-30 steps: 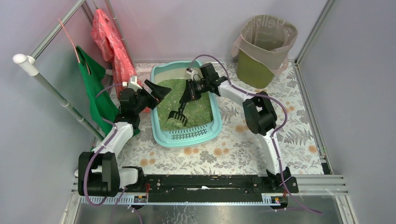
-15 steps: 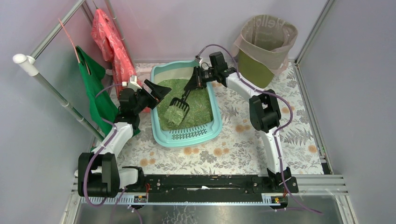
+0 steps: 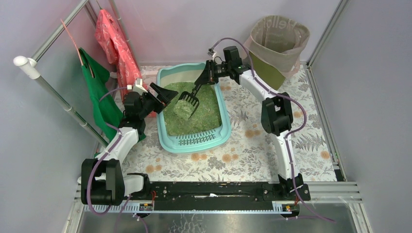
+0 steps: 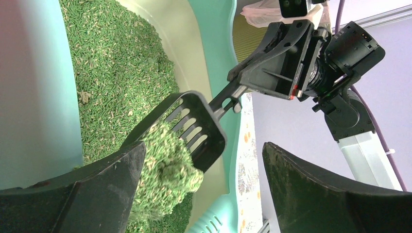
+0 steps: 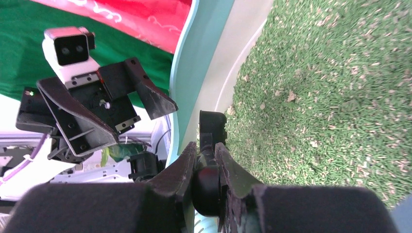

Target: Clean the litter box

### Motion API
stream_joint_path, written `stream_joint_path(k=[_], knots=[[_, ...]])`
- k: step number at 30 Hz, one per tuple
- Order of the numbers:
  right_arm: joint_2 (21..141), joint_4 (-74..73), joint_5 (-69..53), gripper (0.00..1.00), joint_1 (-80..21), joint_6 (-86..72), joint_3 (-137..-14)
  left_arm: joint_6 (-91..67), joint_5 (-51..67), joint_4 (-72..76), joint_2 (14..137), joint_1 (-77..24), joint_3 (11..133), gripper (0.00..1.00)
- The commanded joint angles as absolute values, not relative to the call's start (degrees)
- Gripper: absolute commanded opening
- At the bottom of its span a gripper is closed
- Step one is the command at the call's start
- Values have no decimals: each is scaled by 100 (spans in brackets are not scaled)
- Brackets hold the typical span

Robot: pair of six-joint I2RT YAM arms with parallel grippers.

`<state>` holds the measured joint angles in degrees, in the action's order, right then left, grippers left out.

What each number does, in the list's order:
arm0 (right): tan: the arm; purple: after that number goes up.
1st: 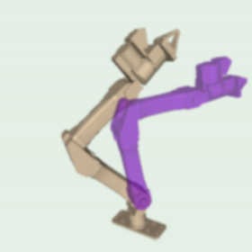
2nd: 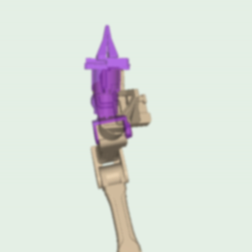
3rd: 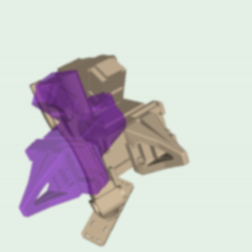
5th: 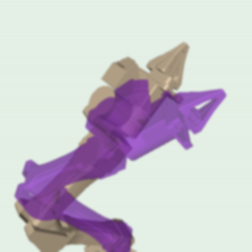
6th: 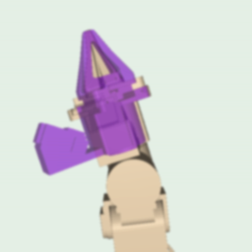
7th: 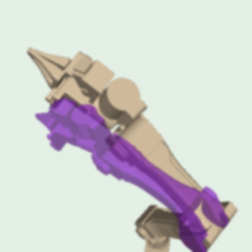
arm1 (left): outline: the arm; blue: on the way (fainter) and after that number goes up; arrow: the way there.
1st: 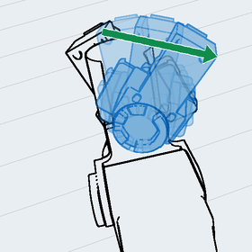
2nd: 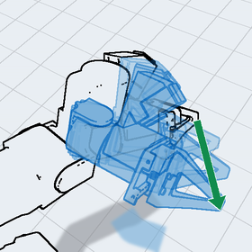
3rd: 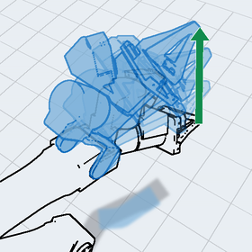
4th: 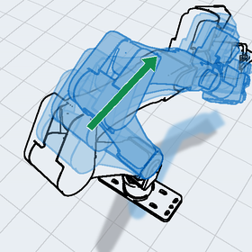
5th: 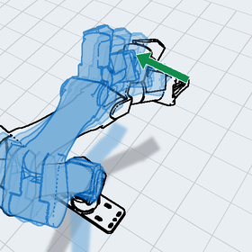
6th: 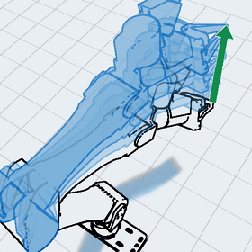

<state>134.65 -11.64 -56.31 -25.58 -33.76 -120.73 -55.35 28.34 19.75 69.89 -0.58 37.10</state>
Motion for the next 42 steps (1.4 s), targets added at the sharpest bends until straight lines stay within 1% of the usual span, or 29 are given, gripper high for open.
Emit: stream_joint_path(k=[1,6,14,16,19,22,23,24,25,26,27,28,30,31,33,34,36,37,39,41,42], knots=[[13192,-783,-5854,0,-2268,-3761,-12257,-5477,2916,2212,6942,-9,3732,98],[13211,-884,-5937,0,-2184,-3751,-12422,-5521,2925,2277,6994,-9,3707,98],[12901,158,-5972,0,-1714,-4468,-11526,-5495,2929,2232,6987,-9,3712,98],[12855,259,-5827,0,-1789,-4552,-11373,-5501,2927,2252,7005,-8,3716,98],[12807,40,-5696,0,-2056,-4274,-11296,-5564,2974,2354,7101,-9,3703,98],[12503,576,-5265,0,-1847,-4582,-10793,-5544,3010,2315,7053,-2,3713,98],[12614,460,-5450,0,-1904,-4529,-10942,-5506,2992,2253,7042,-7,3714,98],[12786,-114,-5657,0,-2001,-4333,-11310,-5487,2970,2221,7063,-5,3715,98],[12833,-296,-5656,0,-2034,-4215,-11523,-5519,2950,2257,7099,-5,3693,98],[12663,228,-5461,0,-2024,-4383,-11306,-5579,2979,2355,7131,-8,3669,98],[12459,838,-5240,0,-1973,-4711,-10707,-5642,3020,2481,7151,-9,3639,98],[12400,1085,-5128,0,-1980,-4914,-10592,-5649,3038,2514,7142,-1,3646,98],[12772,228,-5637,0,-2219,-4563,-11360,-5570,3012,2347,7123,-8,3707,98],[12853,-53,-5655,0,-2248,-4468,-11466,-5547,3000,2308,7134,-9,3723,98],[12518,1123,-5165,0,-2066,-5143,-10618,-5583,3032,2393,7126,-9,3682,98],[12488,1313,-5108,0,-2019,-5222,-10544,-5597,3040,2405,7095,-9,3666,98],[12831,476,-5551,0,-2102,-4838,-11199,-5535,3010,2277,7068,-8,3688,98],[12739,584,-5439,0,-2052,-4955,-11097,-5514,3001,2231,7082,-4,3704,98],[12507,1371,-5145,0,-1963,-5310,-10492,-5535,3027,2302,7069,-9,3684,98],[12758,680,-5549,0,-2106,-4941,-10991,-5556,3021,2322,7073,-9,3681,98],[12720,842,-5520,0,-2066,-5022,-10943,-5557,3022,2316,7089,-4,3691,98]])
